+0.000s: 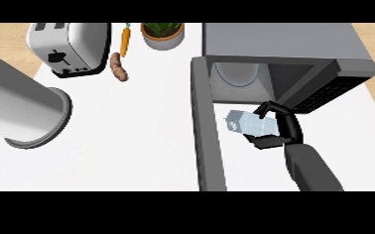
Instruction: Pick up the milk, place it into the microwave and close the microwave
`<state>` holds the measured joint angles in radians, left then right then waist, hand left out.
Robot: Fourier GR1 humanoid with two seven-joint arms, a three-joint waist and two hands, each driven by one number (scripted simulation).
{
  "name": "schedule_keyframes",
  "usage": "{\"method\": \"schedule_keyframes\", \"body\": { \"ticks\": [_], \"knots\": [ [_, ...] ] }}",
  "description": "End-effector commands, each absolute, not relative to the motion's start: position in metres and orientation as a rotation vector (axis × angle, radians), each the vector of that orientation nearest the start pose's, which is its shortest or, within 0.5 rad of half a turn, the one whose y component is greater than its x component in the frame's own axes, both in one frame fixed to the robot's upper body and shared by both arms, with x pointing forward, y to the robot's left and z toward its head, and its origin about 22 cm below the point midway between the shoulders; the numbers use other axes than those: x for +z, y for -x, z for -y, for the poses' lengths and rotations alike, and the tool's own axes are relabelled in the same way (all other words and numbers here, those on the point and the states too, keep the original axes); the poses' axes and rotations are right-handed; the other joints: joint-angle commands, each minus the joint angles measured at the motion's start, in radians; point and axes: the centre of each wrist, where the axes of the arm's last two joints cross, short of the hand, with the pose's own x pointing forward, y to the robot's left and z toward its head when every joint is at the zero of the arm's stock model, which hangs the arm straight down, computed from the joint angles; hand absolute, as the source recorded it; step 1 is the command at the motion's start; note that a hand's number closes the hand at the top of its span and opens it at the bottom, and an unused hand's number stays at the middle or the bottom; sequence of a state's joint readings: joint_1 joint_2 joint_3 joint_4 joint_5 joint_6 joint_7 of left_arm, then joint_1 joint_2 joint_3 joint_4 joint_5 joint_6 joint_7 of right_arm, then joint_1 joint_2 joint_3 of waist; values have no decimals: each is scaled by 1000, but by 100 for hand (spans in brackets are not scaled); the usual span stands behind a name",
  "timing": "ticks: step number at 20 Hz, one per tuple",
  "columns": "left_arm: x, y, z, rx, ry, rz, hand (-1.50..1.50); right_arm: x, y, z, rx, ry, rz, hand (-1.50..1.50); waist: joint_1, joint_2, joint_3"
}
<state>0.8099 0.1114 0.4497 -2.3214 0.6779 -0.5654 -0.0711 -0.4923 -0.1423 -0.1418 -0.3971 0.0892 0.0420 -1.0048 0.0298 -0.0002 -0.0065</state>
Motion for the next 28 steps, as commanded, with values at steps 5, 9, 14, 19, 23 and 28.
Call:
{"method": "schedule_keyframes", "body": {
  "ticks": [5,9,14,19,23,28],
  "knots": [
    [119,-30,-338,59,185,1900,-150,-77,-359,224,212,57,1888,150,3,6,8],
    [119,-37,-337,70,189,1928,-150,-61,-371,258,230,80,1891,150,10,13,9],
    [125,-40,-341,46,202,1911,-150,-50,-385,240,268,123,1862,150,26,21,10],
    [125,-51,-339,31,217,1931,-150,-11,-409,264,271,144,1842,150,44,32,11],
    [129,-54,-347,-13,223,1967,-150,14,-423,268,333,279,1842,150,74,39,11],
    [128,-61,-355,-13,251,1956,-150,20,-425,276,341,456,1844,150,88,50,12]
  ]
}}
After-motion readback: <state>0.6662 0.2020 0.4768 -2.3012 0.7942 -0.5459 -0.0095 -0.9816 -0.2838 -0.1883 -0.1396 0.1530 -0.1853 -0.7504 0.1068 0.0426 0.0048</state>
